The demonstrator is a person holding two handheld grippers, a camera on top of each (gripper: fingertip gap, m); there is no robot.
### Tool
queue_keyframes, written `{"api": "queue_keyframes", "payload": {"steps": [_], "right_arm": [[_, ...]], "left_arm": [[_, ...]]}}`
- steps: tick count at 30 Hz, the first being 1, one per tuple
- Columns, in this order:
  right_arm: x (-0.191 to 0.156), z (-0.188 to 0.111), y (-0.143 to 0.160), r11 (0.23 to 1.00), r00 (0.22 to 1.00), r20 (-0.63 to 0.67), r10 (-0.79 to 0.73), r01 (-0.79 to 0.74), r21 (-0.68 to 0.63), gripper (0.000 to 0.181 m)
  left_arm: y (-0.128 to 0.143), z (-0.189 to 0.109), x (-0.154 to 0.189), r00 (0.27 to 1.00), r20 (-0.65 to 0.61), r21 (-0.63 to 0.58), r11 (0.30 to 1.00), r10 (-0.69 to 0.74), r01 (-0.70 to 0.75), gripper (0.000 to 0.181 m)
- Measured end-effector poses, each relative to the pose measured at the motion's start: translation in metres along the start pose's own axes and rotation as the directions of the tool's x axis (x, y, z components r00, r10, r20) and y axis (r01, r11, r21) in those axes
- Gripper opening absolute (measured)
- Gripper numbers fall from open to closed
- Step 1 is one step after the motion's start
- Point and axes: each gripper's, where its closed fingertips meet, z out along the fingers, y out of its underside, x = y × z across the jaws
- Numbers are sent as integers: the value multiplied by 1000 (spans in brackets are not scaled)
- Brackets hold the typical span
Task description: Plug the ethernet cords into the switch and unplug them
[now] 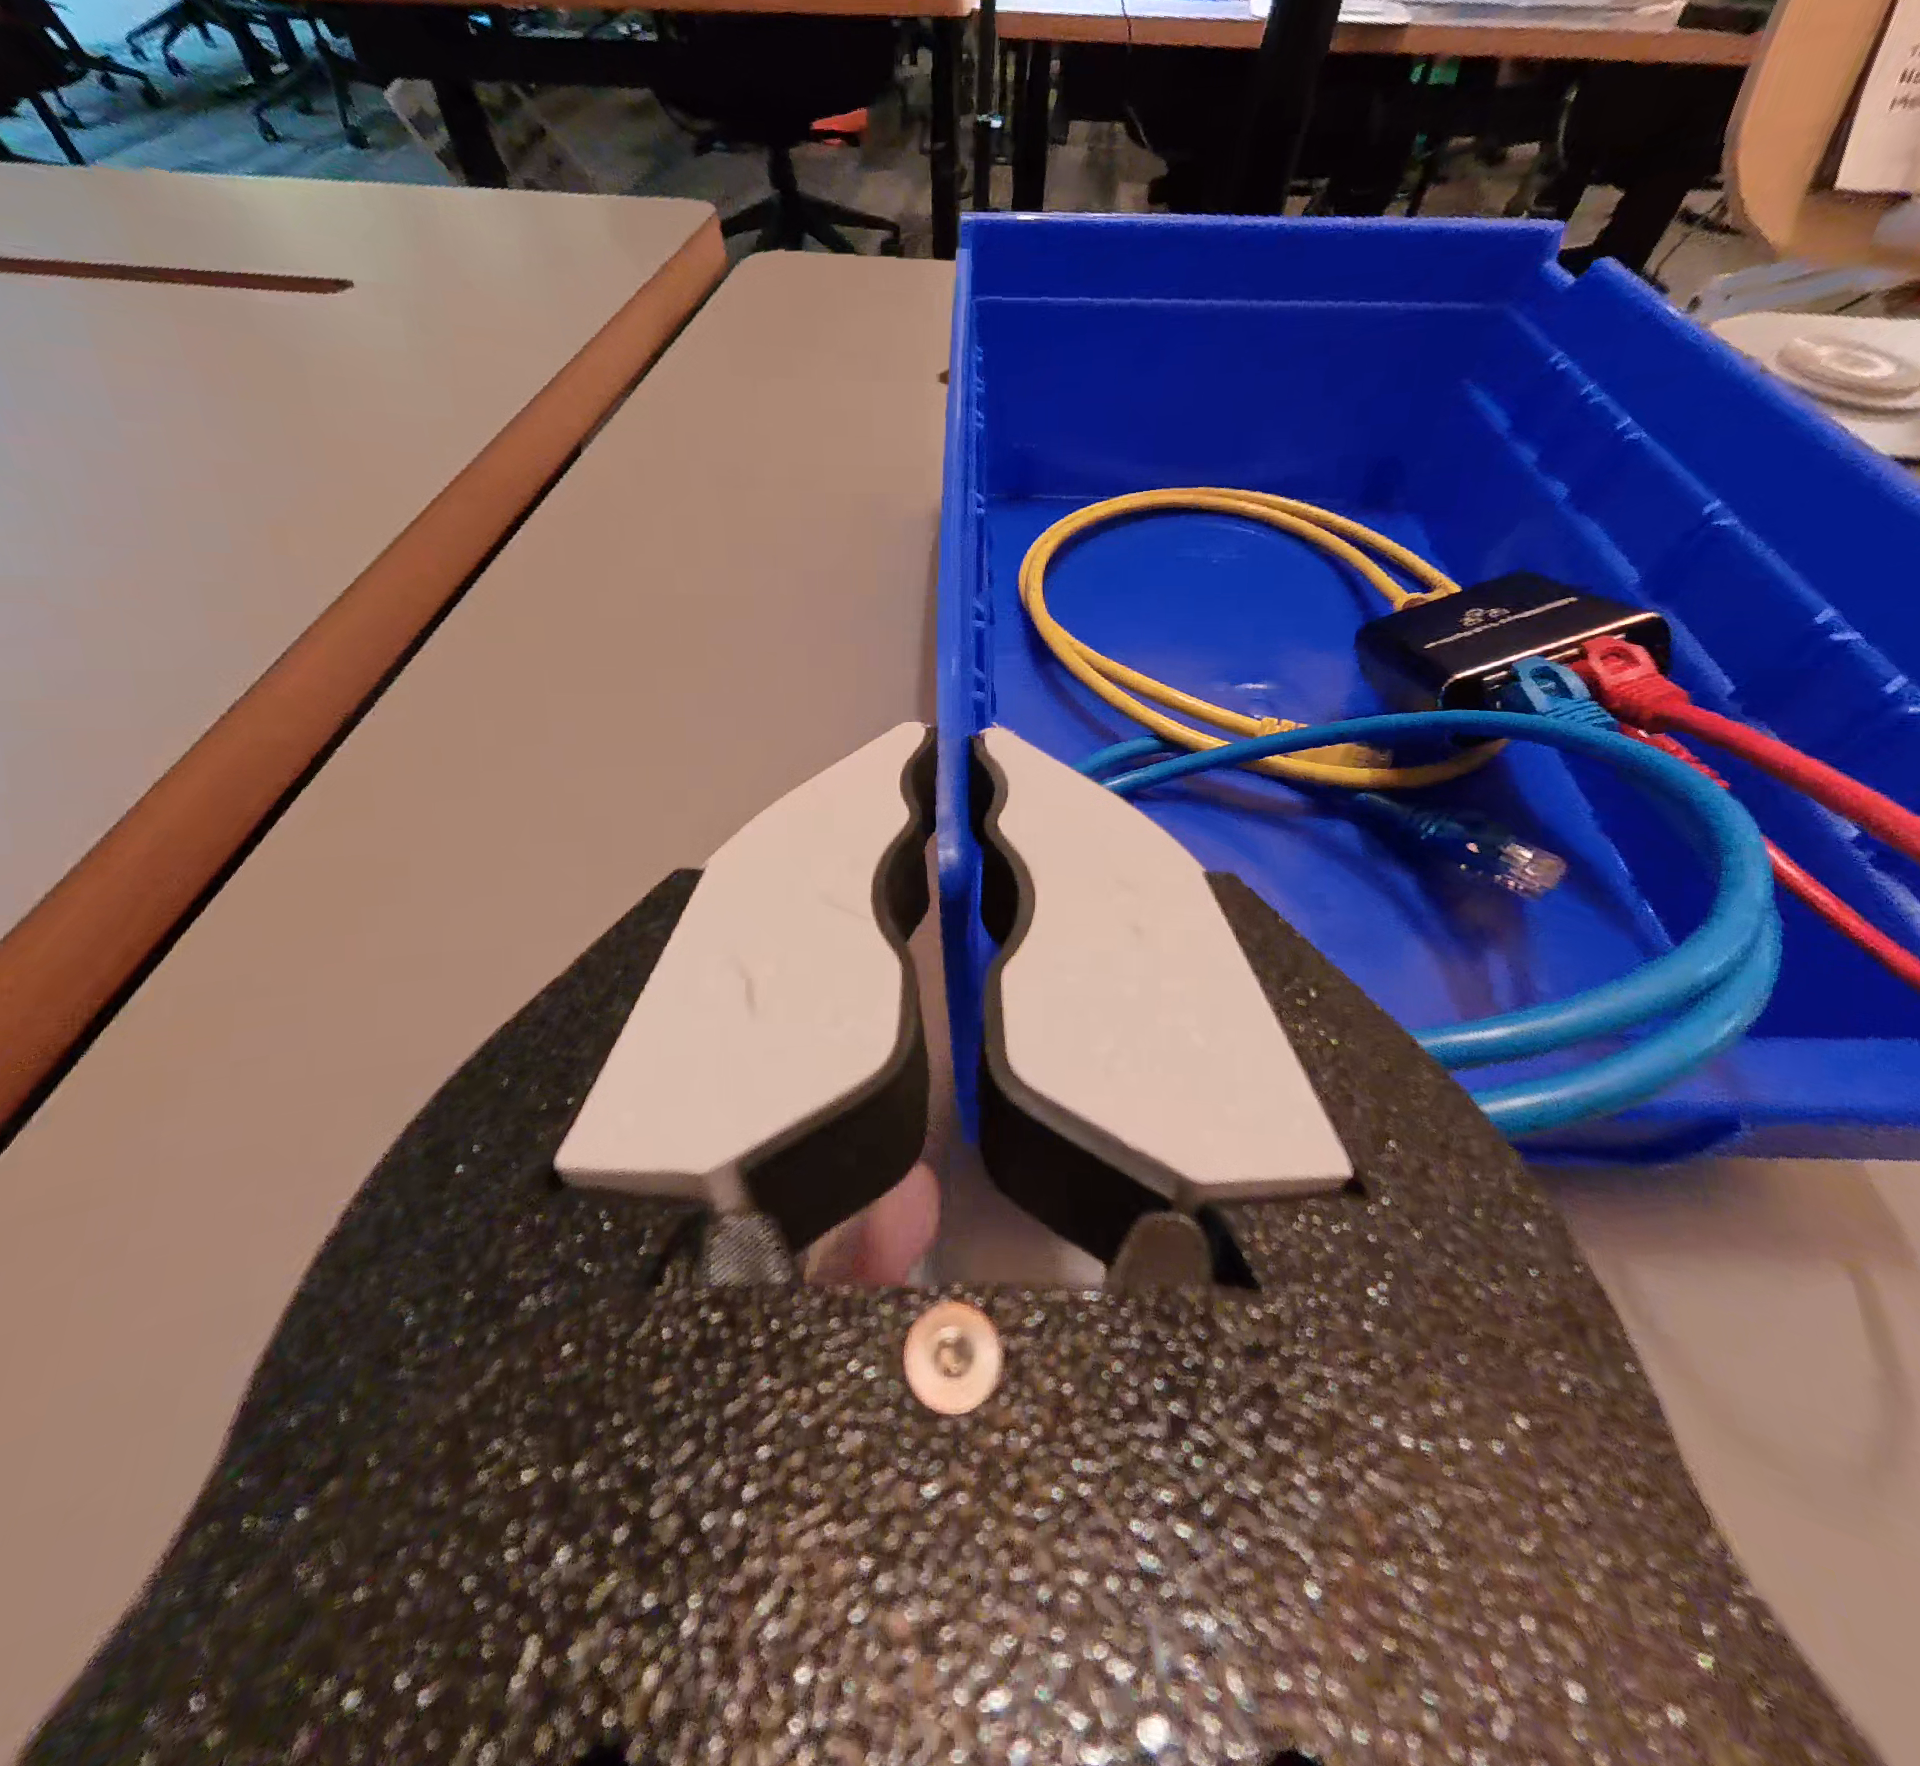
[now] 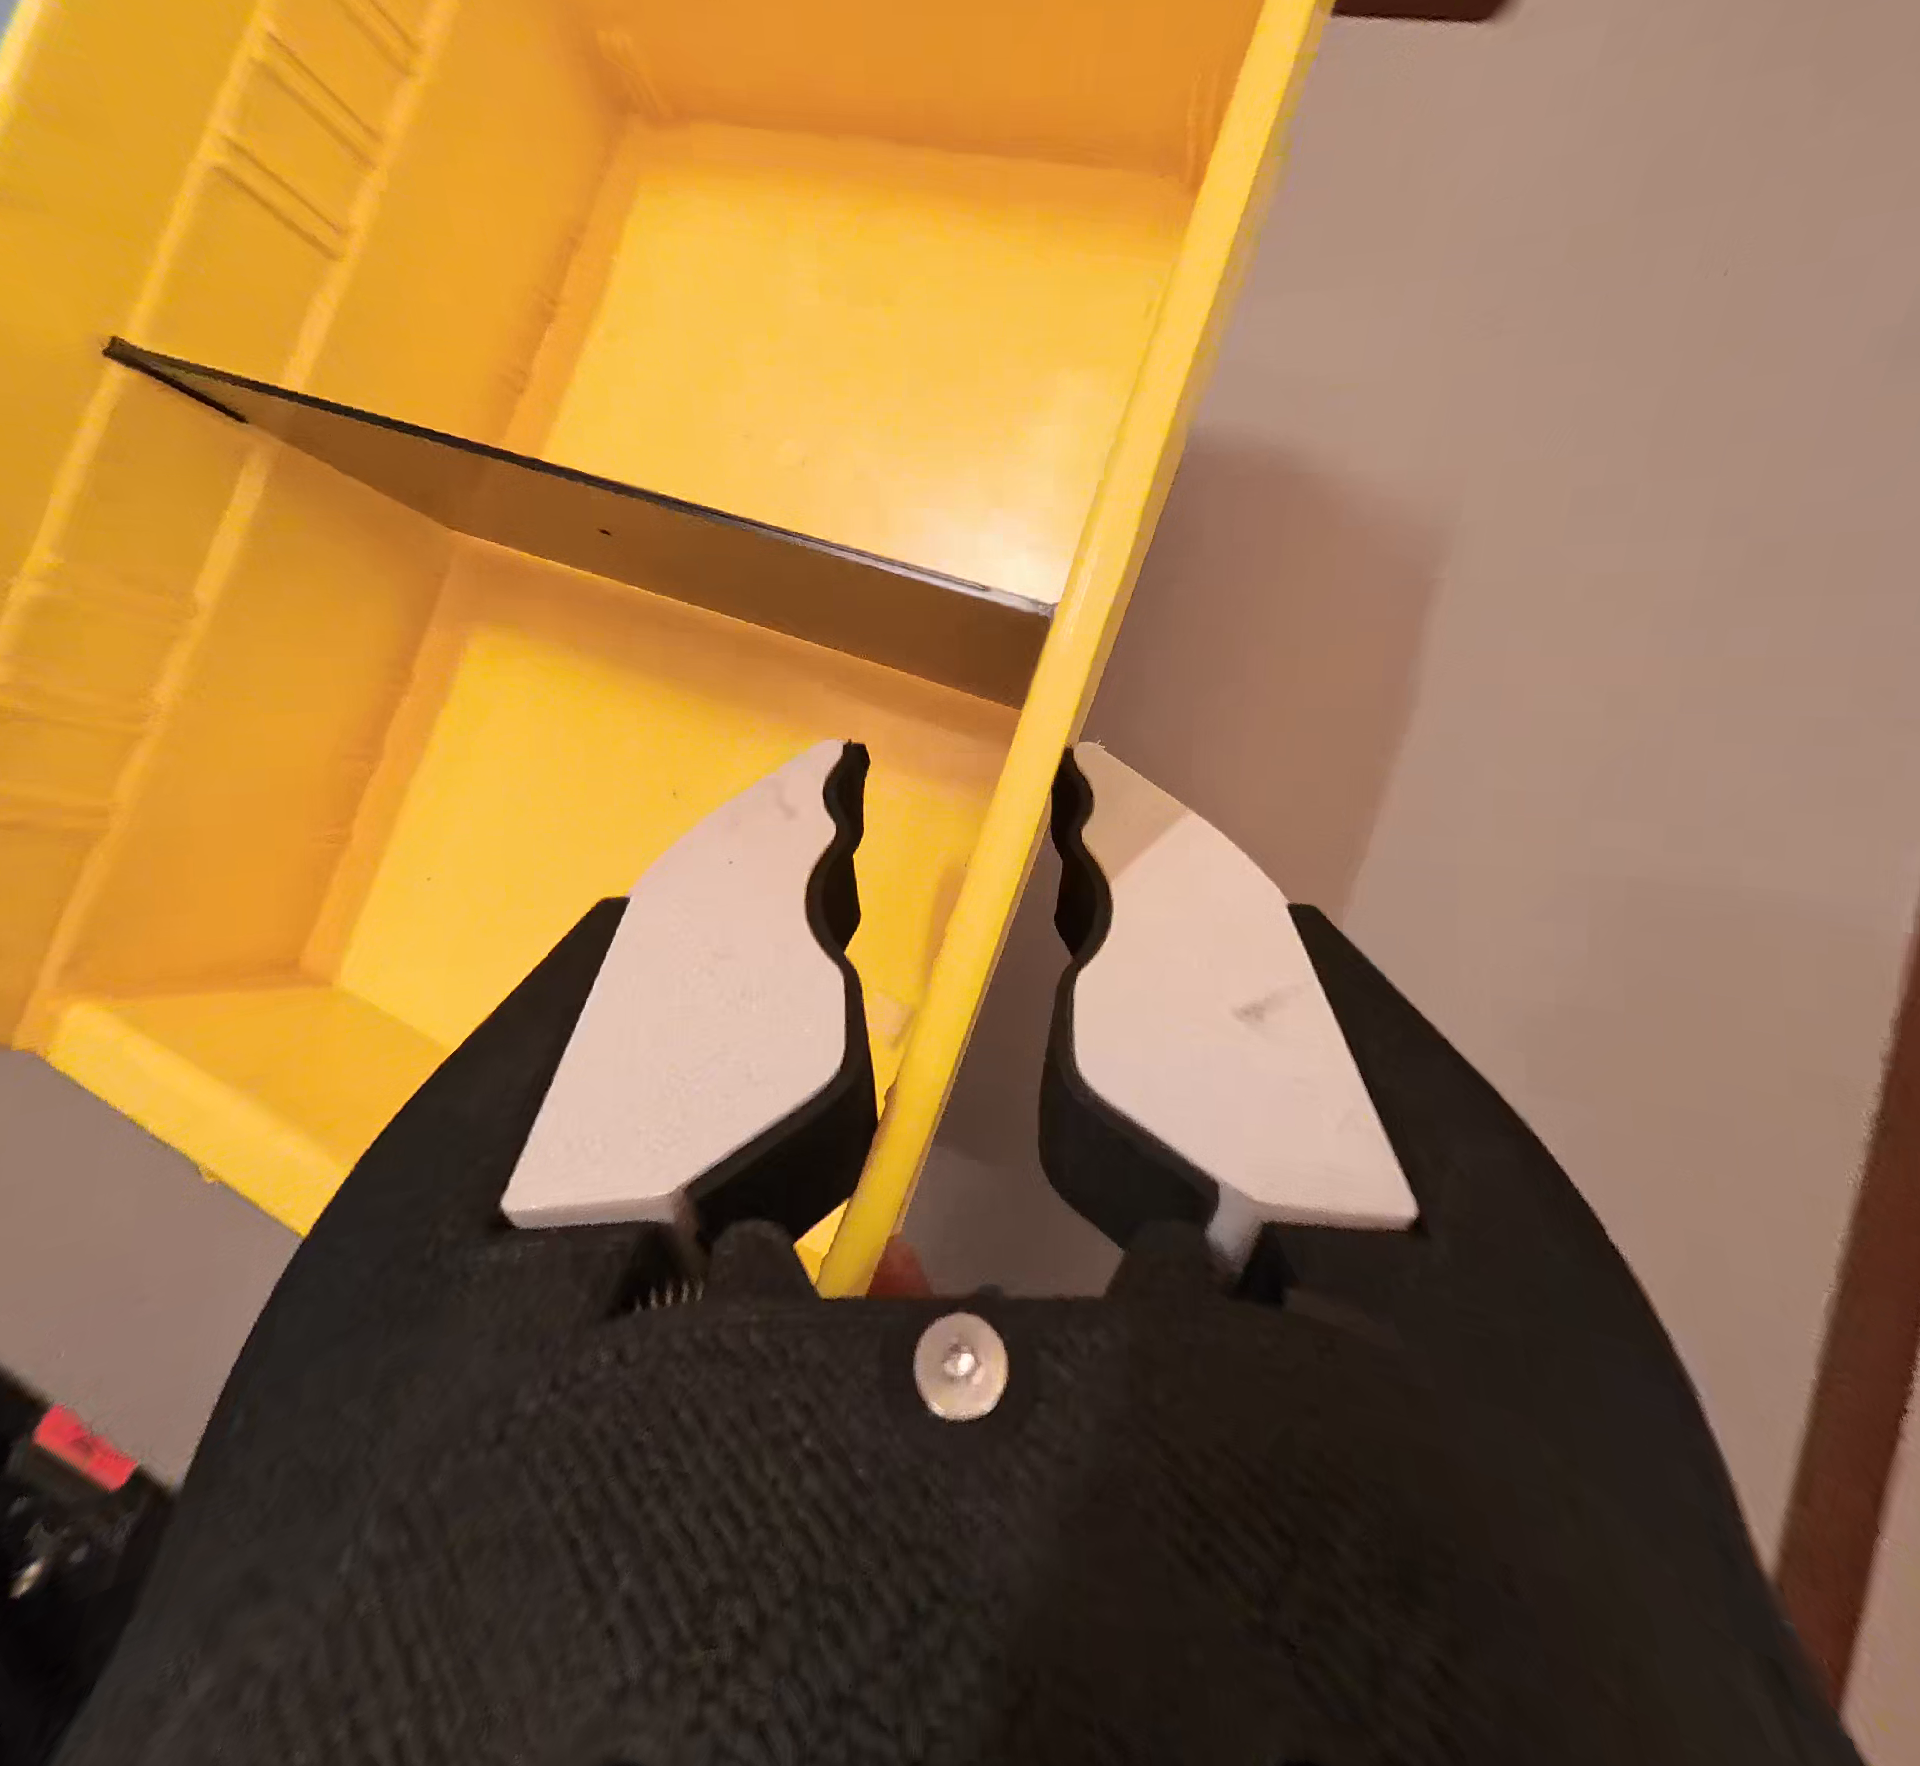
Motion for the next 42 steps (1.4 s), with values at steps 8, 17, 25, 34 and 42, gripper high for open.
{"api": "queue_keyframes", "payload": {"steps": [8,17,25,34,42], "right_arm": [[63,35,32,990,989,-55,137,-138,-13,35],[84,28,24,996,965,-250,-76,60,-69,74],[15,-76,-19,939,820,-558,-122,278,204,99],[-182,-25,-5,797,893,-247,-376,447,406,91],[-220,-3,2,797,893,-136,-429,445,407,88]], "left_arm": [[-12,40,5,999,-23,-22,999,35,-36,5],[-61,23,10,992,-34,-29,992,121,-122,24],[-68,41,142,817,-572,-424,878,-68,-223,74],[9,108,164,868,-412,-854,451,-278,-260,82],[33,111,168,896,-415,-871,354,-157,-341,73]]}}
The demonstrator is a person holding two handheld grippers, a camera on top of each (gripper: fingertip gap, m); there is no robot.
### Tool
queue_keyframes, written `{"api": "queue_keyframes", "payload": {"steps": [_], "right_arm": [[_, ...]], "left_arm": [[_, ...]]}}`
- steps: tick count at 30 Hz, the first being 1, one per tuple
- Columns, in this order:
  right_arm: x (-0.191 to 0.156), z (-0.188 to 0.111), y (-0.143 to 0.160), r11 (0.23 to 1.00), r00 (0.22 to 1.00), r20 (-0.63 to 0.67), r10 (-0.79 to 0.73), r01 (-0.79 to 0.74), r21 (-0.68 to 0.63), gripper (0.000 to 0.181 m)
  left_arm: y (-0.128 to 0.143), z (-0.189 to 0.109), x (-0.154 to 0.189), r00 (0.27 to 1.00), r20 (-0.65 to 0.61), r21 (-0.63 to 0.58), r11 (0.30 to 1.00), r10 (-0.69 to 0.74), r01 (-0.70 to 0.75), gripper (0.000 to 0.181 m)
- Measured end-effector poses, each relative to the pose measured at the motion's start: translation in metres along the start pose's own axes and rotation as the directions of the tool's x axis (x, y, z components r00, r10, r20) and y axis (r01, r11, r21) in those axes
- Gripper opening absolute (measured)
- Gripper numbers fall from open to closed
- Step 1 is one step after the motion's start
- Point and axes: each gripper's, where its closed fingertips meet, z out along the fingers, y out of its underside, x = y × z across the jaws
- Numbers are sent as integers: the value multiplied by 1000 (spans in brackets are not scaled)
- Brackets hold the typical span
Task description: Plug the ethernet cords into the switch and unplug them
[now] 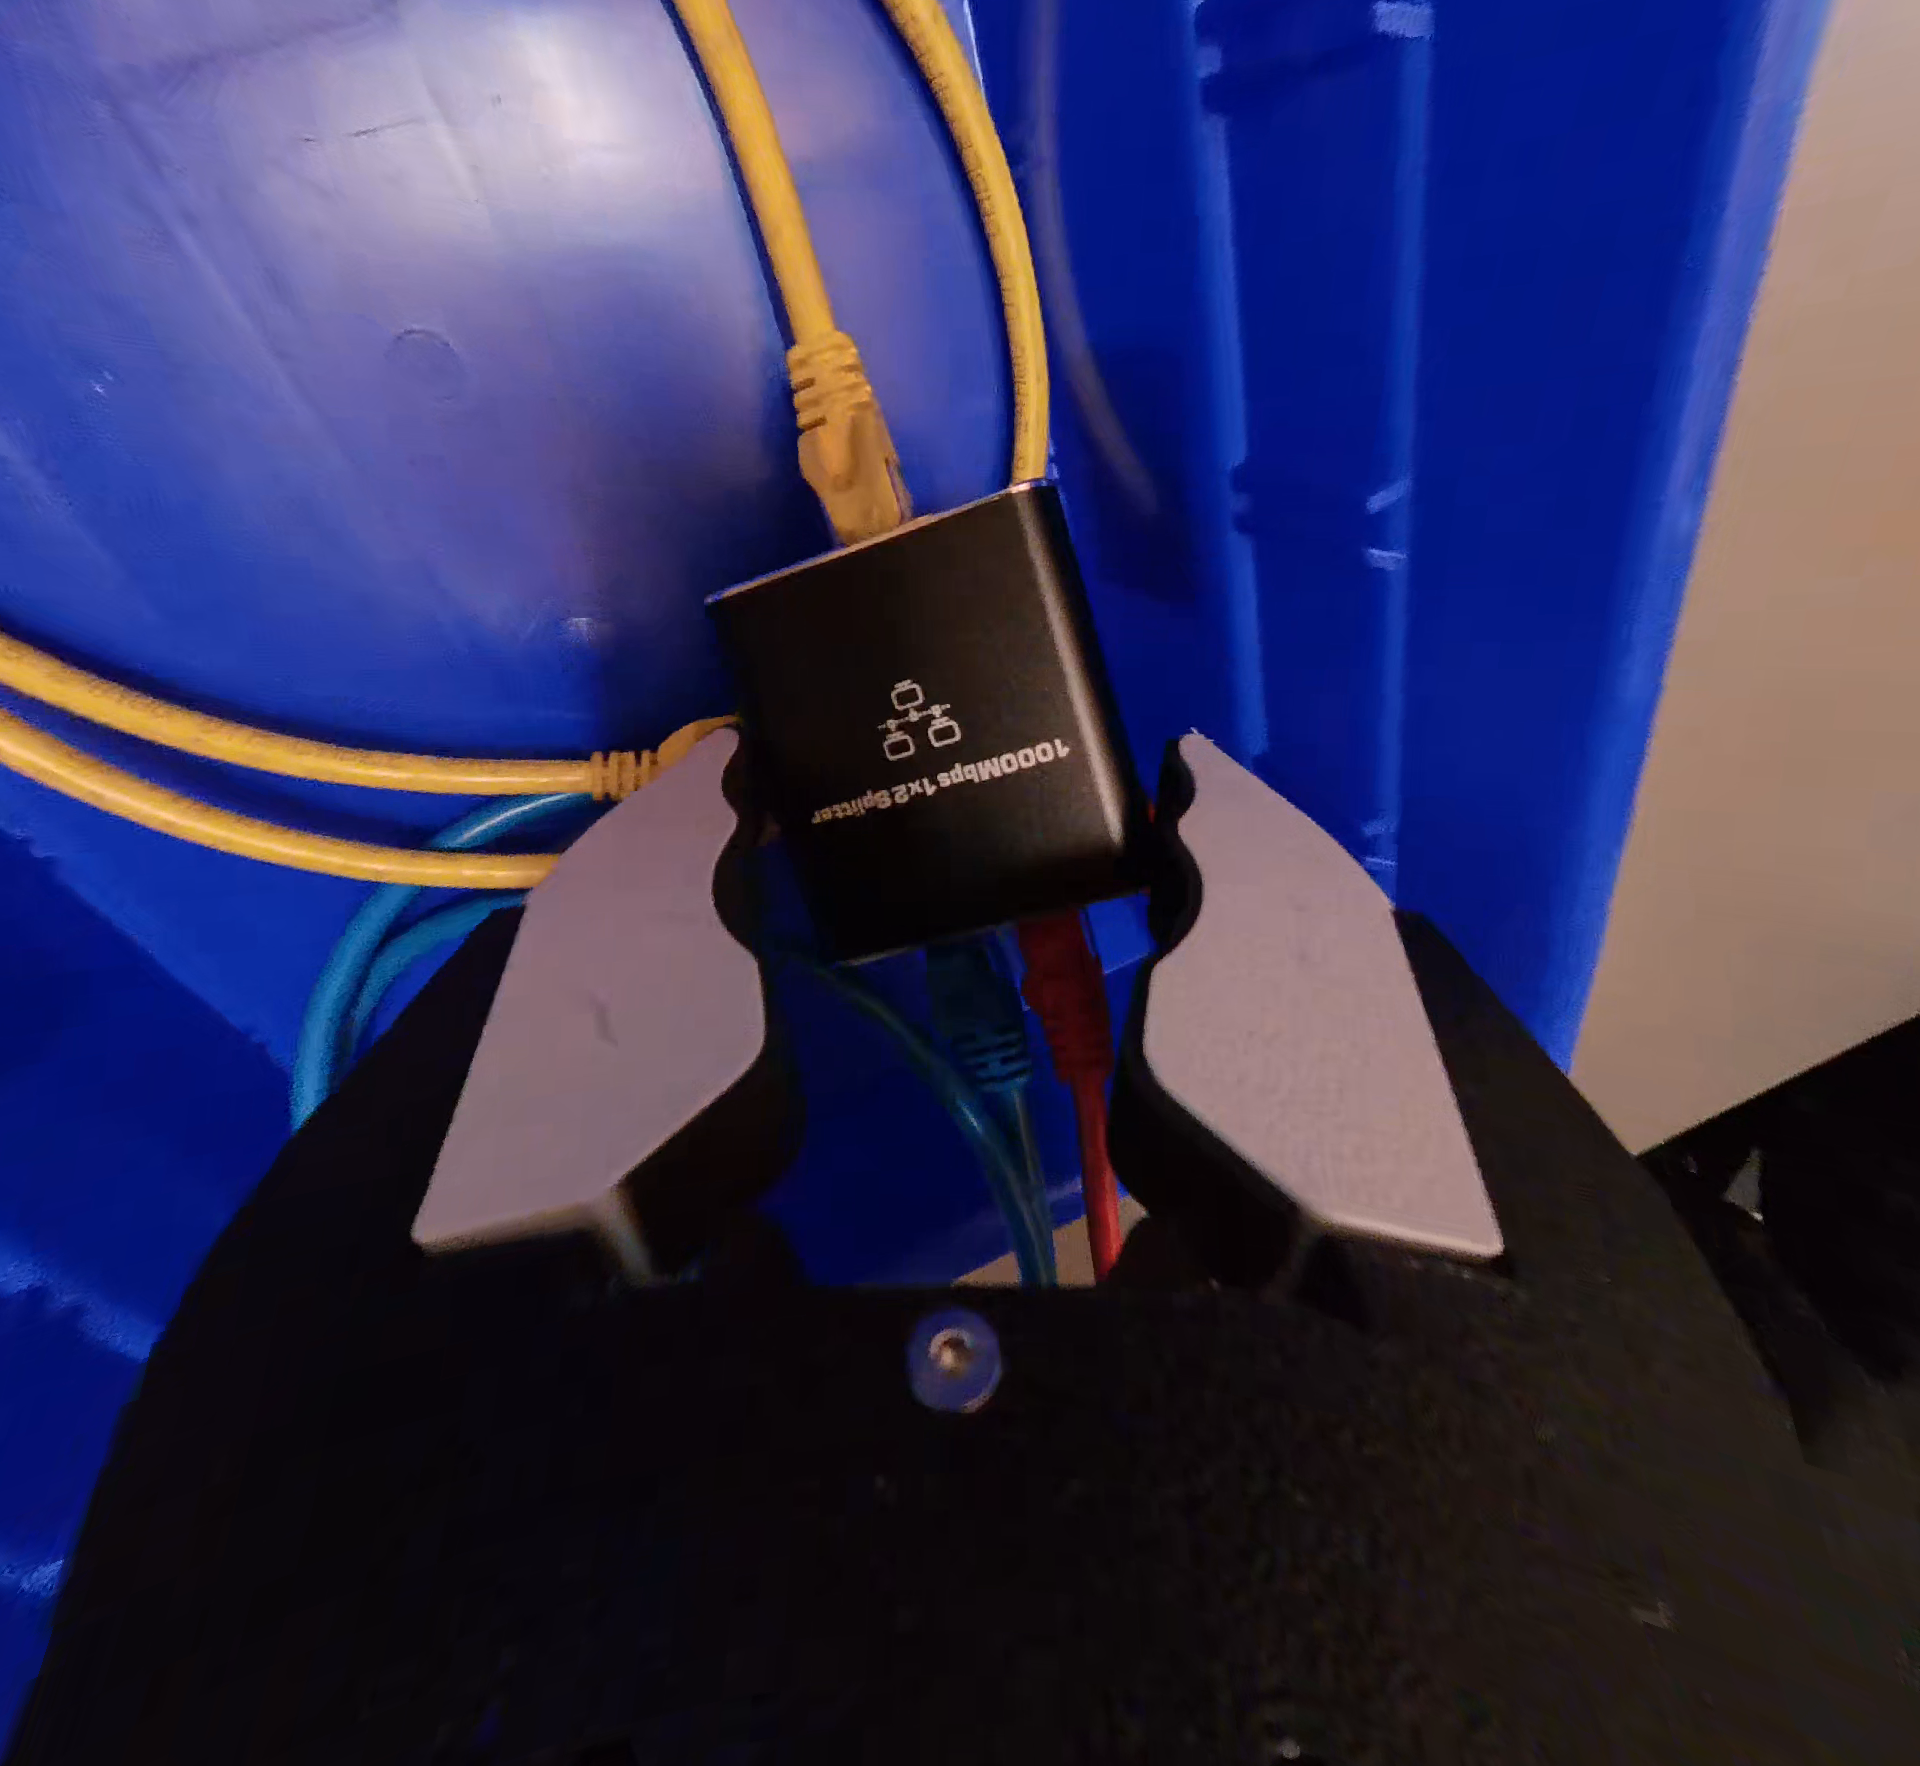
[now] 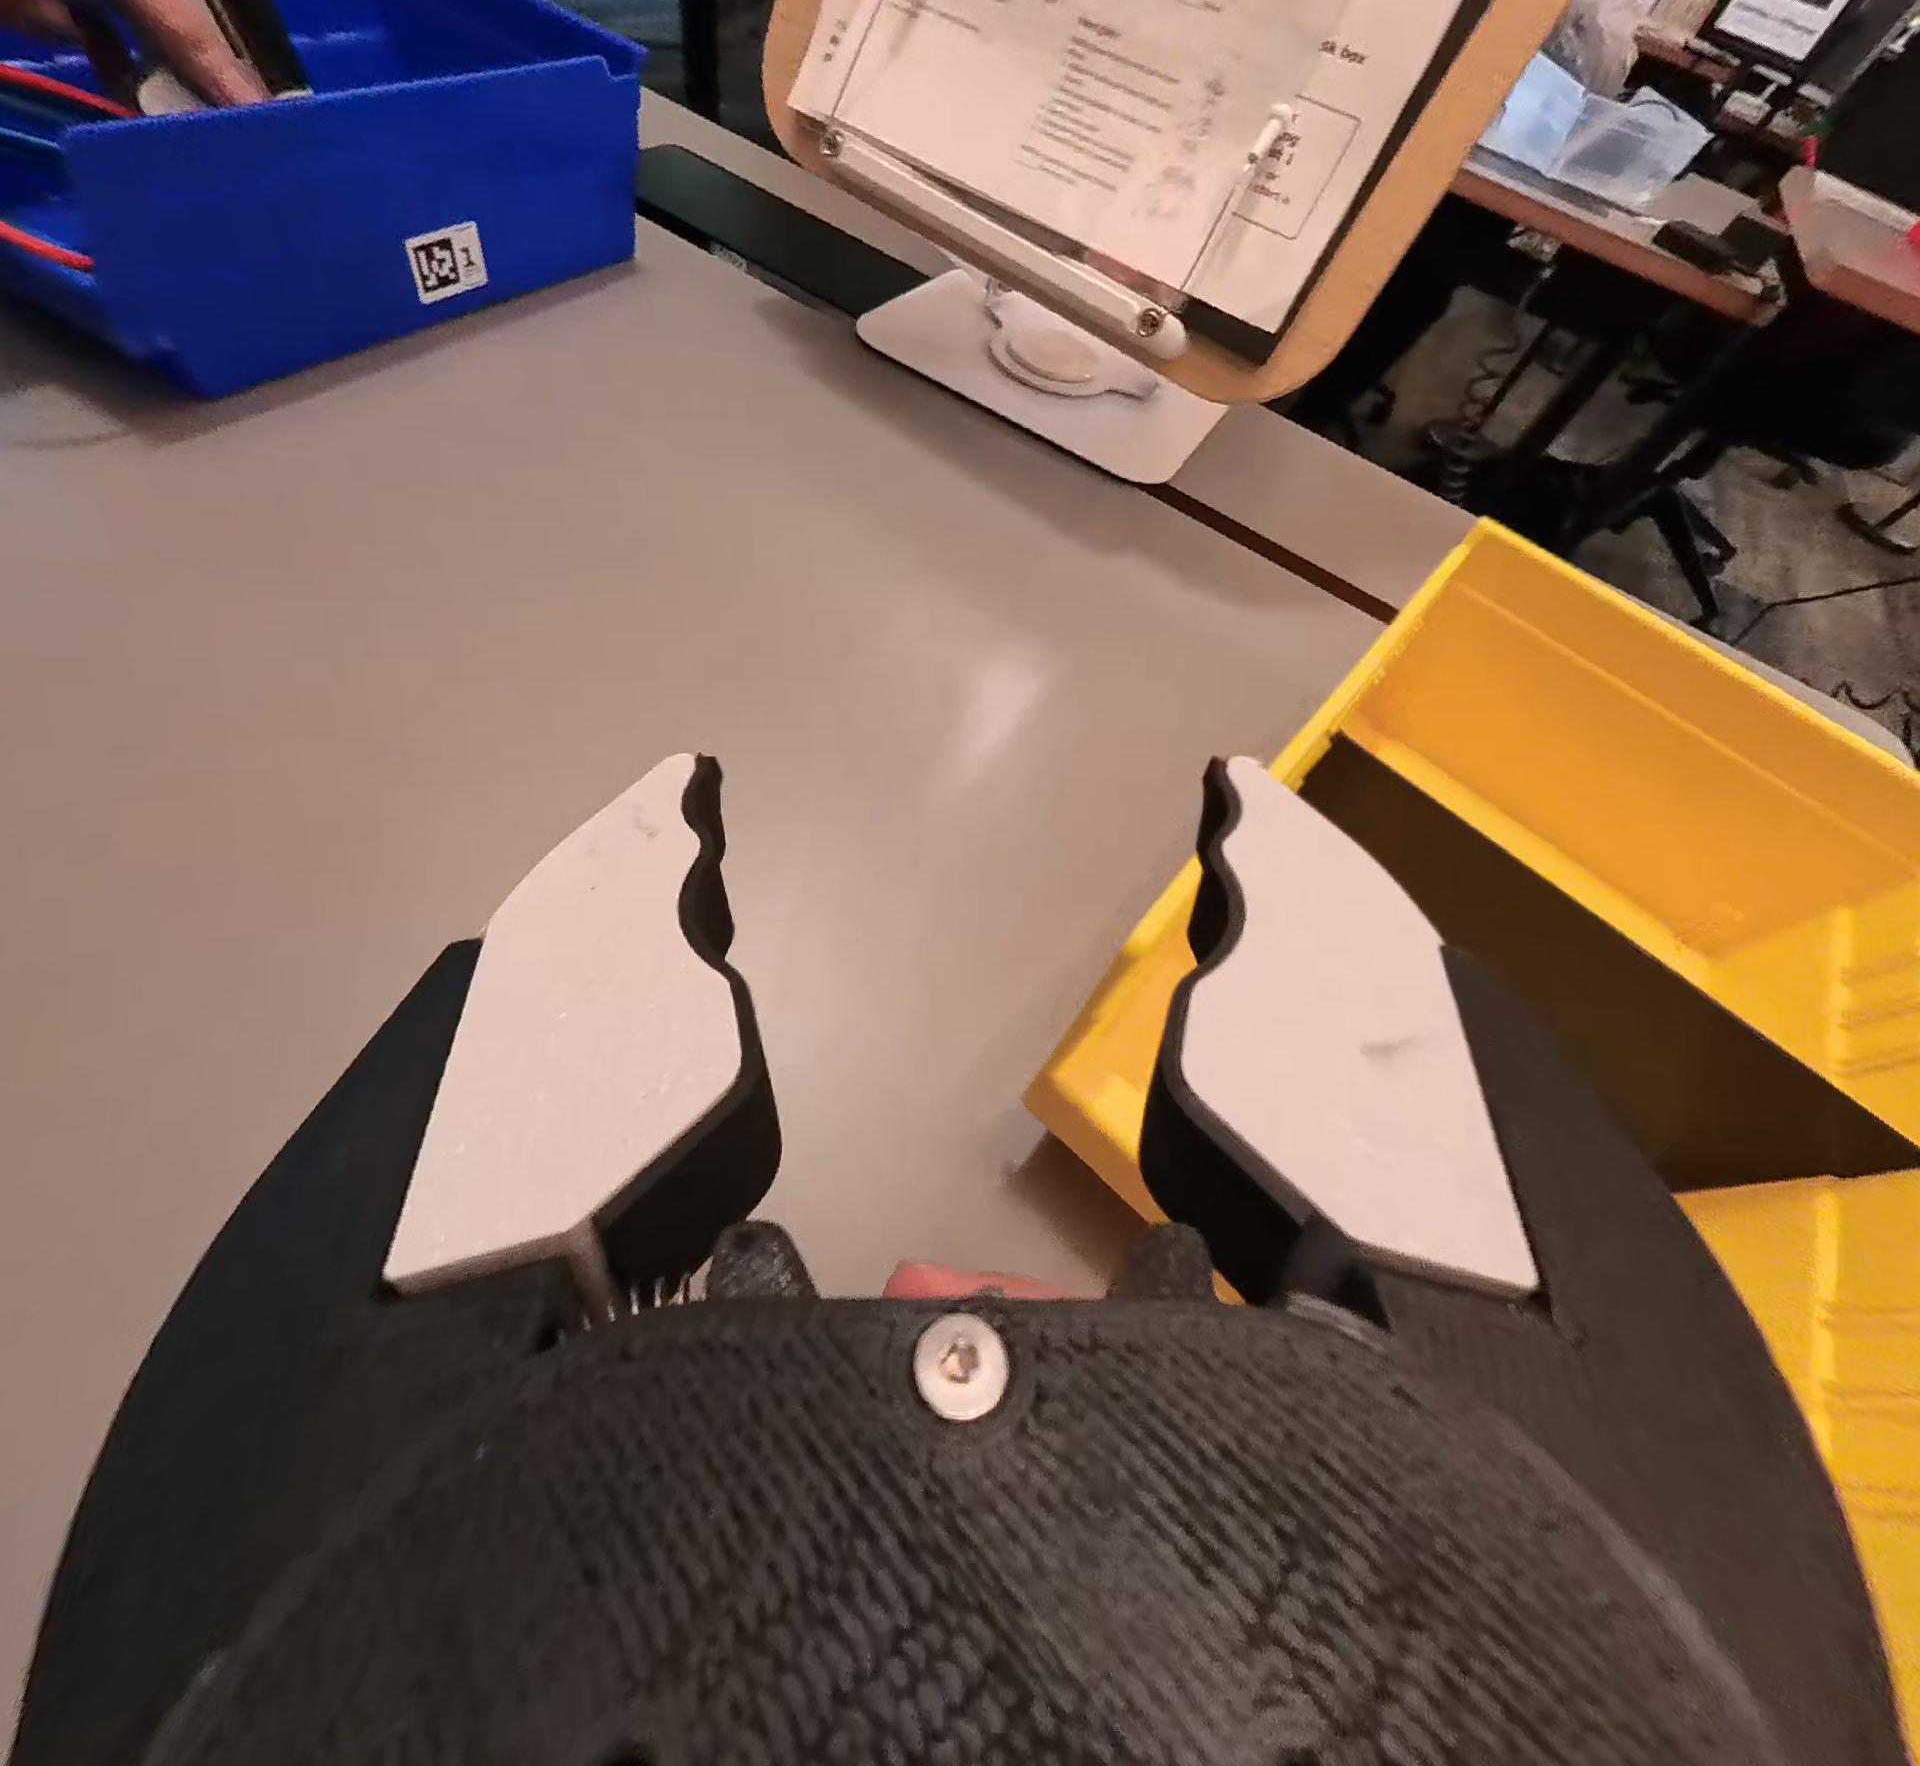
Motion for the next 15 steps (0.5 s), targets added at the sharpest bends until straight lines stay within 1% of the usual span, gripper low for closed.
{"api": "queue_keyframes", "payload": {"steps": [2,4,6,8,9,12,15], "right_arm": [[-4,1,2,1000,1000,16,-10,10,-12,87],[-6,1,1,1000,1000,24,-5,5,1,87],[-9,-1,-3,1000,999,42,9,-10,22,86],[-14,-2,-6,999,998,64,11,-14,33,86],[-17,-4,-8,999,997,78,3,-5,37,87],[-24,-10,-21,996,995,95,-1,-7,84,88],[-39,-19,-41,983,984,171,52,-81,167,89]], "left_arm": [[-4,-9,0,999,25,58,997,44,-45,73],[-12,-28,1,994,66,144,985,86,-95,71],[-18,-55,7,983,108,234,957,149,-171,70],[-22,-90,16,958,196,317,910,211,-266,69],[-24,-110,23,939,246,356,878,242,-320,69],[-23,-176,57,848,417,455,733,327,-506,68],[-9,-234,114,695,590,460,537,411,-707,69]]}}
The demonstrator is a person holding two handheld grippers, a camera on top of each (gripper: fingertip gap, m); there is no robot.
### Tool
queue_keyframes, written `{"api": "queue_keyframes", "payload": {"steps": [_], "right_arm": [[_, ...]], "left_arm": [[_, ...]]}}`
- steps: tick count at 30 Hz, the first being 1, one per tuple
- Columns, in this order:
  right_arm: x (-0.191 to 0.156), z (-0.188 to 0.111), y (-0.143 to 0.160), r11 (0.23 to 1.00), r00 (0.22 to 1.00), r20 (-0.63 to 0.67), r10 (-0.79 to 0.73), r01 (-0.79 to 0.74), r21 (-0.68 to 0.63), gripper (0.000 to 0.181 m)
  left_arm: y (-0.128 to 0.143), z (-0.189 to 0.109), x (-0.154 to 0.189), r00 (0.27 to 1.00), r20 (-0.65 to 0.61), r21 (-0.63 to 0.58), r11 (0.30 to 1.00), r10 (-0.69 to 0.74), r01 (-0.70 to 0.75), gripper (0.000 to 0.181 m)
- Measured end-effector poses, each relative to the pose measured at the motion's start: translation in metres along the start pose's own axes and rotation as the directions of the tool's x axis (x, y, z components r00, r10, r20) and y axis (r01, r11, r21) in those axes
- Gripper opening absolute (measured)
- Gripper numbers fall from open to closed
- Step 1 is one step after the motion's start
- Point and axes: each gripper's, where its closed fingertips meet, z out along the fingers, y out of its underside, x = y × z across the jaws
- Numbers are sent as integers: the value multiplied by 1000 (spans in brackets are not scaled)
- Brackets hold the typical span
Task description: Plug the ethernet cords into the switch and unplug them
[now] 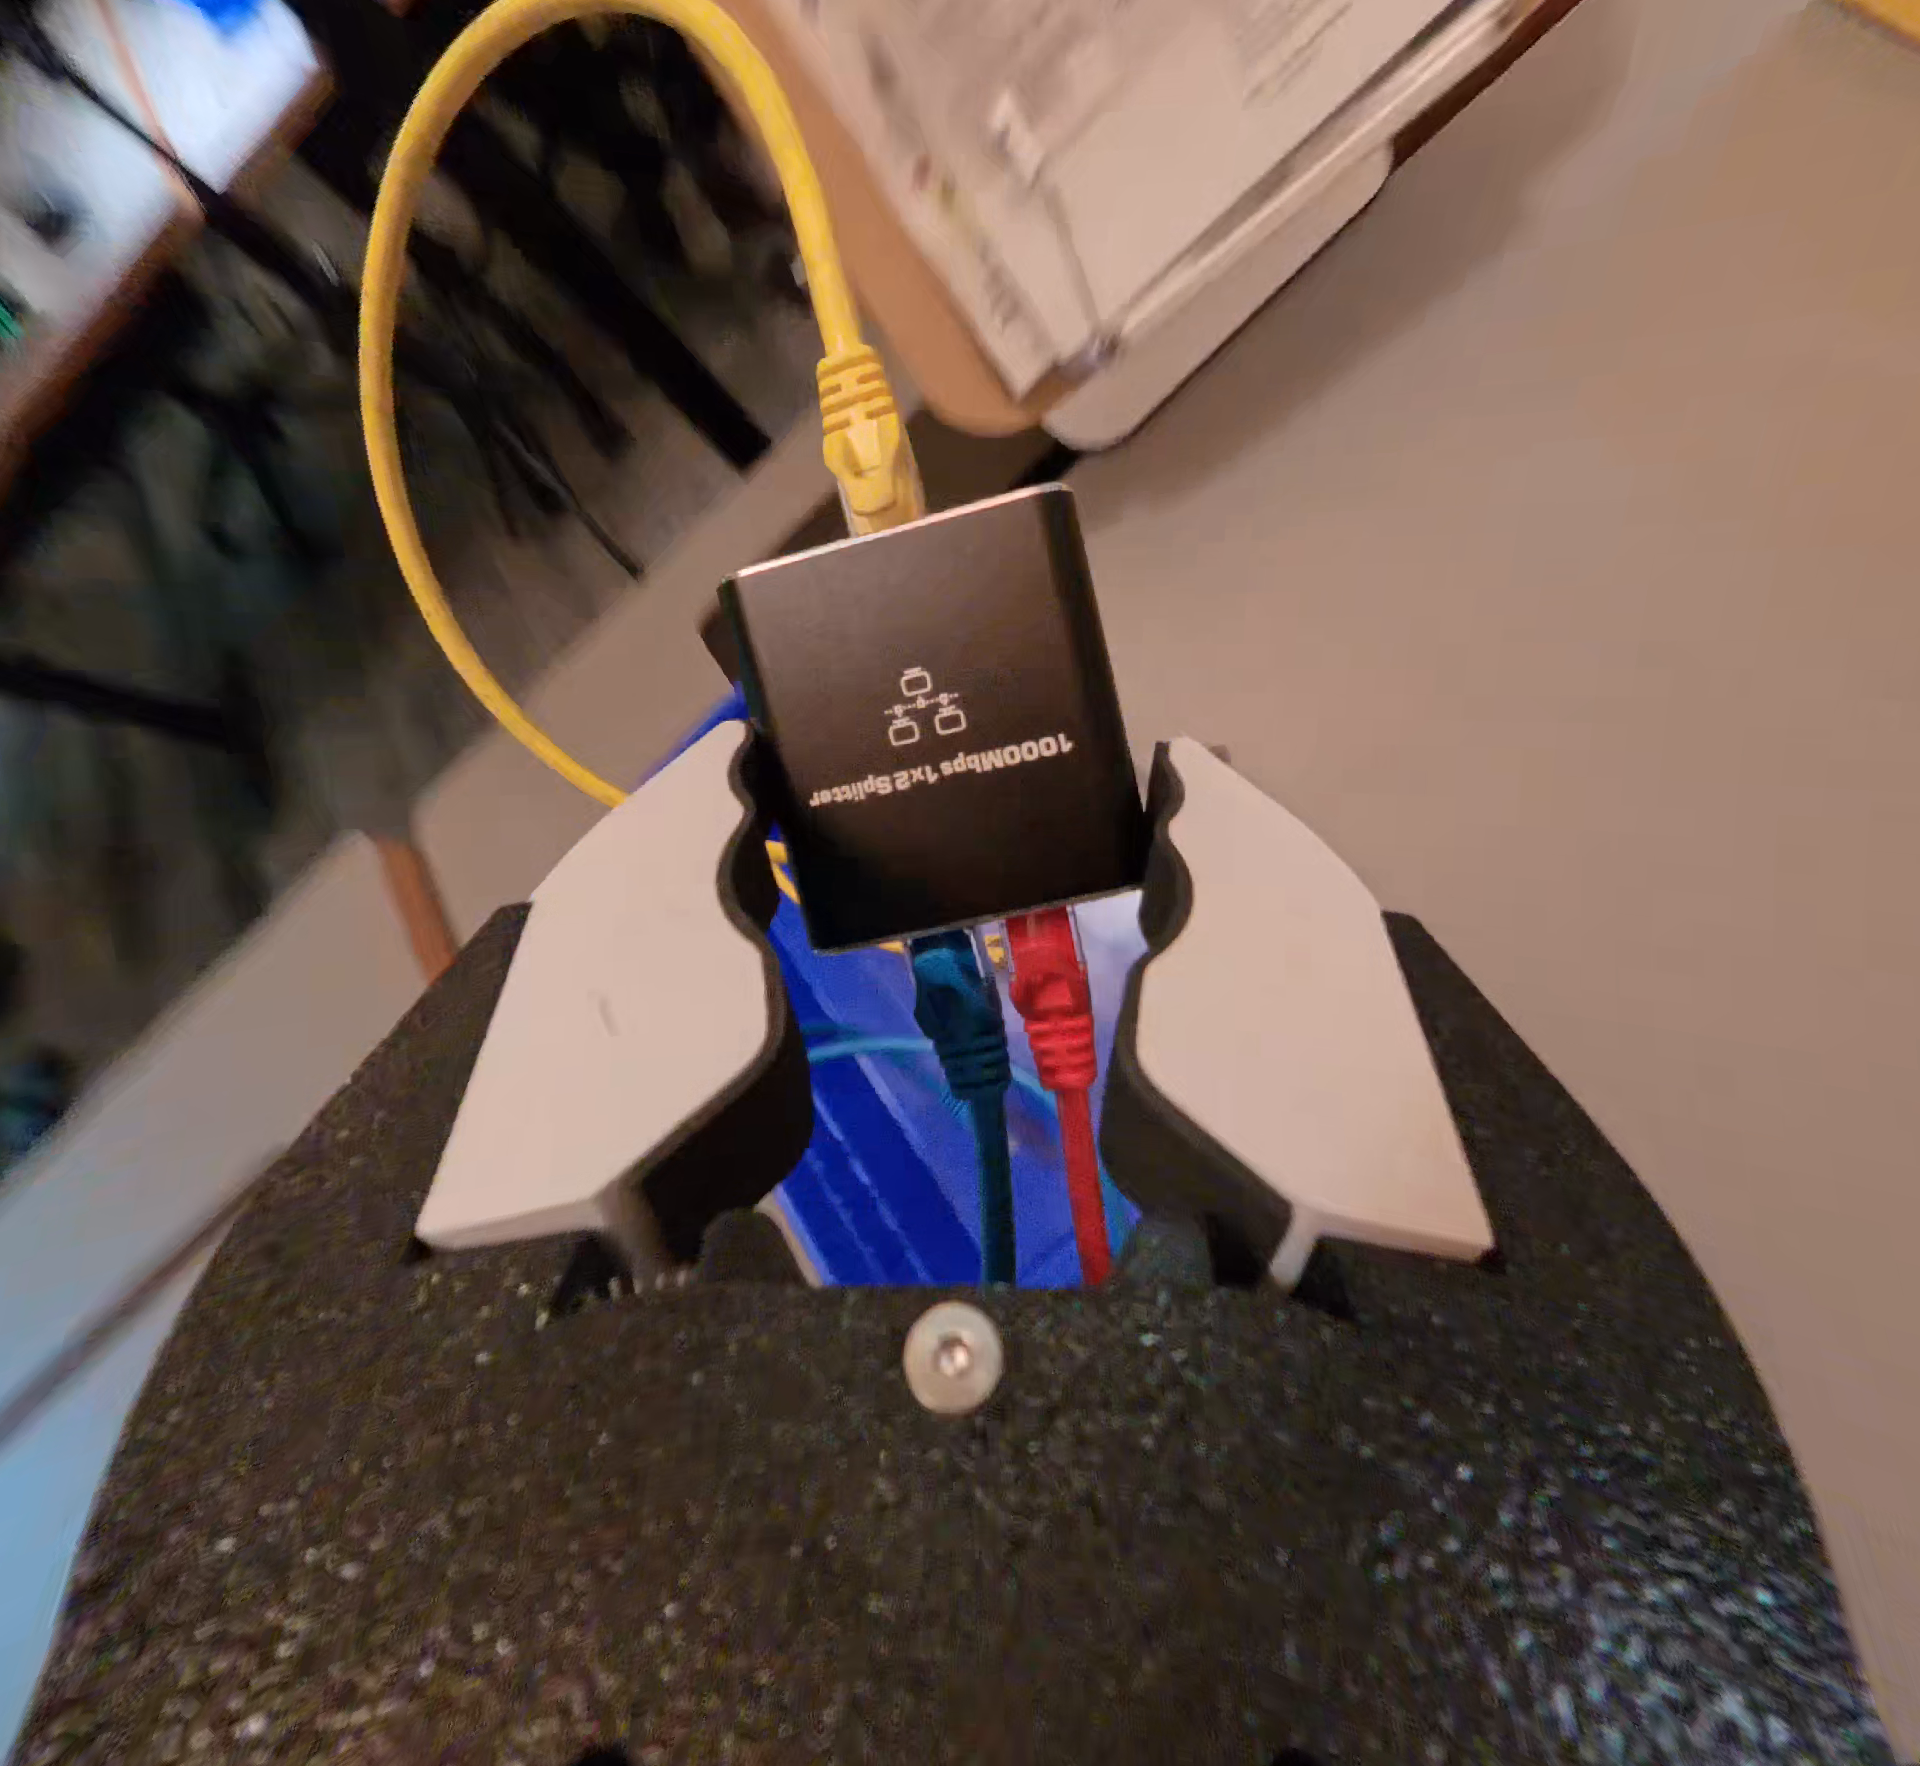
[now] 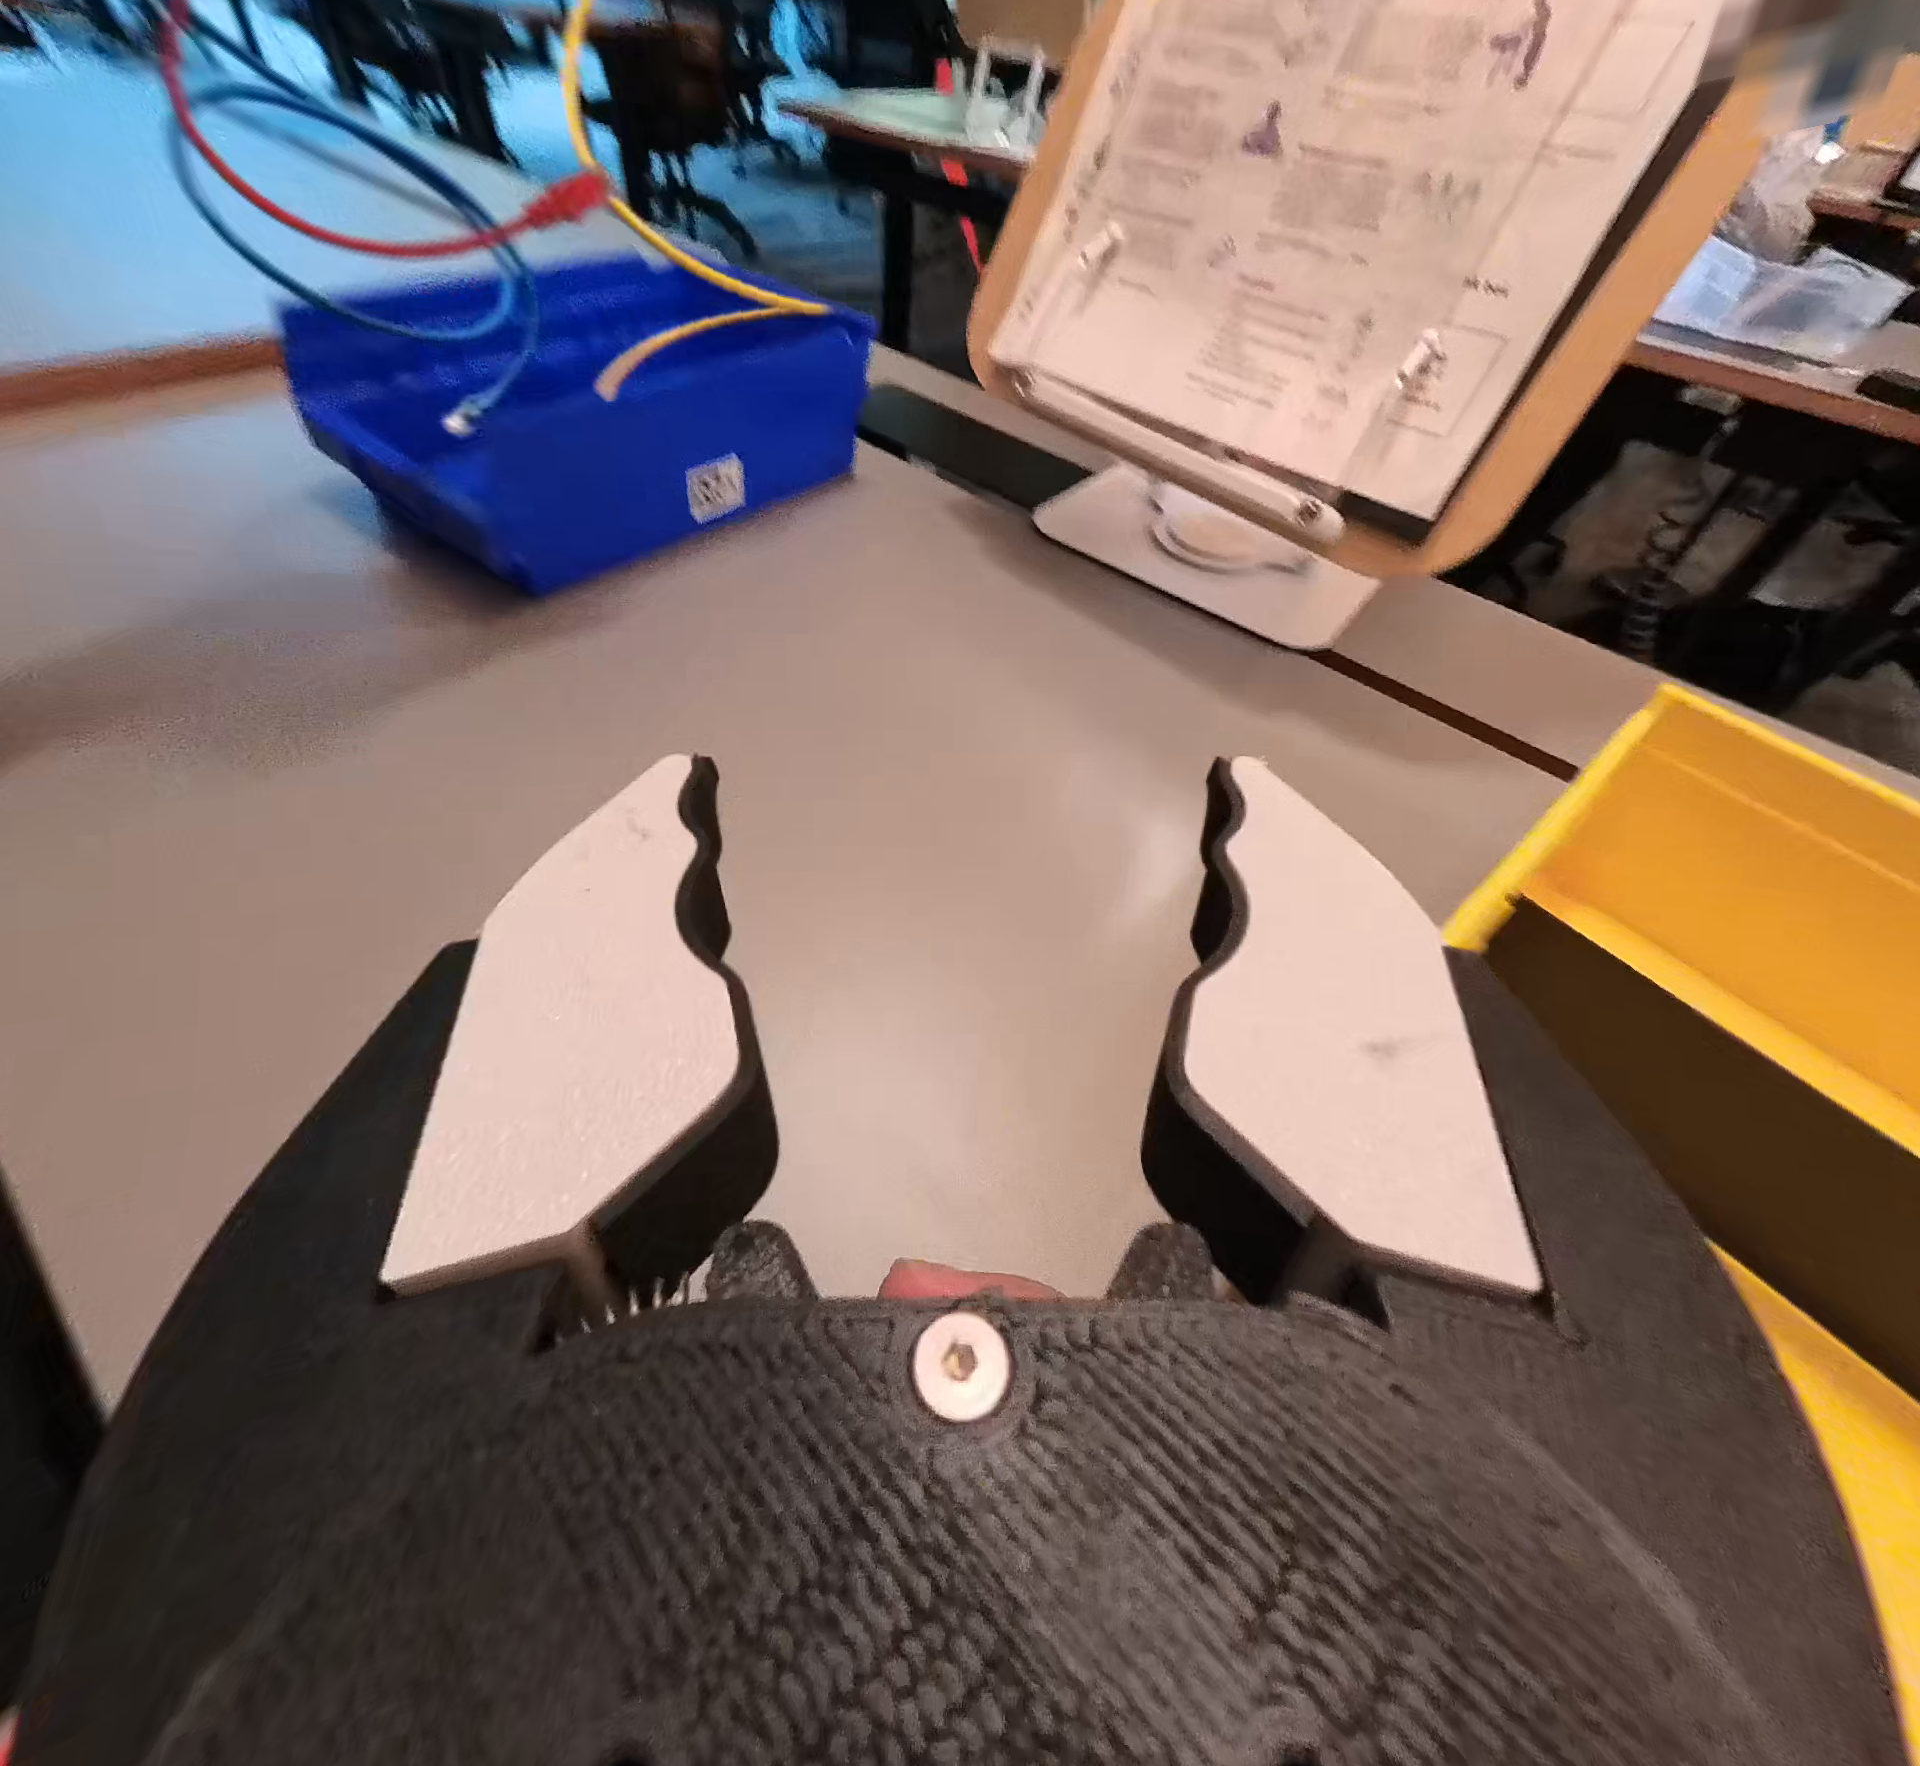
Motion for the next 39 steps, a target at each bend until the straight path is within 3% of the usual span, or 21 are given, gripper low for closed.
{"api": "queue_keyframes", "payload": {"steps": [3,7,11,14,17,21,22,23,25,27,29,32,34,36,39], "right_arm": [[-18,-3,-24,989,993,79,86,-95,117,90],[-44,-6,-46,960,968,189,166,-203,195,91],[-65,-10,-57,941,945,264,192,-253,222,91],[-71,-11,-63,907,923,289,255,-332,258,86],[-71,-2,-57,856,878,312,362,-446,263,81],[-79,21,-38,730,724,408,556,-660,177,76],[-93,24,-34,752,708,450,544,-650,113,69],[-107,26,-28,802,717,473,512,-597,36,60],[-112,22,-31,859,779,447,439,-509,44,67],[-93,17,-38,861,842,350,411,-485,154,62],[-73,26,-26,834,838,274,472,-525,168,59],[-77,60,22,757,720,285,633,-653,-30,65],[-89,75,39,685,620,339,708,-719,-114,65],[-99,80,40,617,521,415,746,-775,-137,56],[-112,79,31,587,434,537,723,-796,-148,24]], "left_arm": [[-54,-49,35,976,56,125,968,210,-216,69],[-111,-101,96,915,107,275,873,390,-404,68],[-135,-117,164,863,3,371,801,505,-470,68],[-124,-93,209,820,-102,373,786,563,-493,68],[-94,-54,249,779,-200,373,782,594,-500,68],[-44,0,282,789,-251,349,813,561,-466,68],[-33,12,285,803,-246,343,824,543,-451,68],[-22,25,286,823,-236,333,838,517,-432,68],[-1,44,289,848,-237,317,863,473,-393,68],[11,52,297,842,-239,362,849,483,-384,68],[17,54,308,838,-251,405,839,484,-364,68],[21,54,322,825,-235,451,810,514,-376,68],[24,51,331,812,-230,482,788,537,-384,68],[26,49,337,799,-210,520,756,563,-396,68],[33,50,338,797,-198,530,747,570,-402,68]]}}
